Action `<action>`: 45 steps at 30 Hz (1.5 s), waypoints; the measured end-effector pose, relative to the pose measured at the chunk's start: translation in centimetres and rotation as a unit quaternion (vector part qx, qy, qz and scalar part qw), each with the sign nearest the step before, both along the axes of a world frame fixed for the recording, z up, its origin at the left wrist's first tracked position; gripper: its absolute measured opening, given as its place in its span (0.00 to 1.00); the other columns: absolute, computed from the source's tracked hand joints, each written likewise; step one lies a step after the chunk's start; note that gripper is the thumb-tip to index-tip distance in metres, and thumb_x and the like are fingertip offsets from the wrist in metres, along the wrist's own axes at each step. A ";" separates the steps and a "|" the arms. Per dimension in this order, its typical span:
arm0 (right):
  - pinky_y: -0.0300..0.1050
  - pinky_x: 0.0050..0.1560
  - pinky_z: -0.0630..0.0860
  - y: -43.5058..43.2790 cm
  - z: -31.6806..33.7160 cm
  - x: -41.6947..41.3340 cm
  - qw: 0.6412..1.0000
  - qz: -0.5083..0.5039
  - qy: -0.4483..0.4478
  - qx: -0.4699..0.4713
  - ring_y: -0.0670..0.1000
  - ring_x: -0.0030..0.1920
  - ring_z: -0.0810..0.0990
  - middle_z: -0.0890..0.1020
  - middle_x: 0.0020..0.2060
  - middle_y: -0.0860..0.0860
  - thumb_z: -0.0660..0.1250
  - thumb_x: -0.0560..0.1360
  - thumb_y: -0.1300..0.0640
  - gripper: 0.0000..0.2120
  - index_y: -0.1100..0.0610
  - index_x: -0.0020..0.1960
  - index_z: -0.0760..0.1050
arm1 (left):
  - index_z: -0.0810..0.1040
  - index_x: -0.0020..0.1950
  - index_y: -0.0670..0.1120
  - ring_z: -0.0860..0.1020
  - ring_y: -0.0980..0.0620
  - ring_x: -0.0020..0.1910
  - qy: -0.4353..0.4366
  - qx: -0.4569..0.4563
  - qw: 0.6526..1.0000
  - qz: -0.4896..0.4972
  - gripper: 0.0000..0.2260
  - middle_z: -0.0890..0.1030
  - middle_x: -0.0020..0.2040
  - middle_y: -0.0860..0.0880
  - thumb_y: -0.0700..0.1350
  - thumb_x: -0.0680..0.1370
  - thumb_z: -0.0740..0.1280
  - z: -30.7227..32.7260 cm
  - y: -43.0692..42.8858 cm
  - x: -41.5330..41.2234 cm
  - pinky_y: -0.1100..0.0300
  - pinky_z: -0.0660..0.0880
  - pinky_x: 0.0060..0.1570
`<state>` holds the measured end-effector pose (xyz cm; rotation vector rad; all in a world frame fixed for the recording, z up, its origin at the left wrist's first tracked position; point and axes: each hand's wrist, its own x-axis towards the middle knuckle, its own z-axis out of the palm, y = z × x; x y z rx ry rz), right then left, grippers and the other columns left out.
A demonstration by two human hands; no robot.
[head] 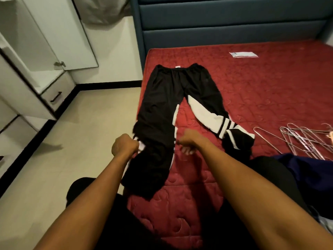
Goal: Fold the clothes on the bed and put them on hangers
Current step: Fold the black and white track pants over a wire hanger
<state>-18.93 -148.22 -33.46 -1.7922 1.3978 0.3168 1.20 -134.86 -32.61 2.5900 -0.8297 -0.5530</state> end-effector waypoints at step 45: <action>0.39 0.25 0.66 -13.9 -2.6 -14.5 0.952 -0.231 -0.197 0.028 0.49 0.22 0.66 0.72 0.26 0.54 0.62 0.72 0.69 0.10 0.57 0.35 0.72 | 0.79 0.49 0.41 0.83 0.44 0.39 0.115 0.113 0.969 -0.185 0.07 0.82 0.45 0.42 0.43 0.76 0.67 -4.4 -17.4 -18.3 0.52 0.83 0.36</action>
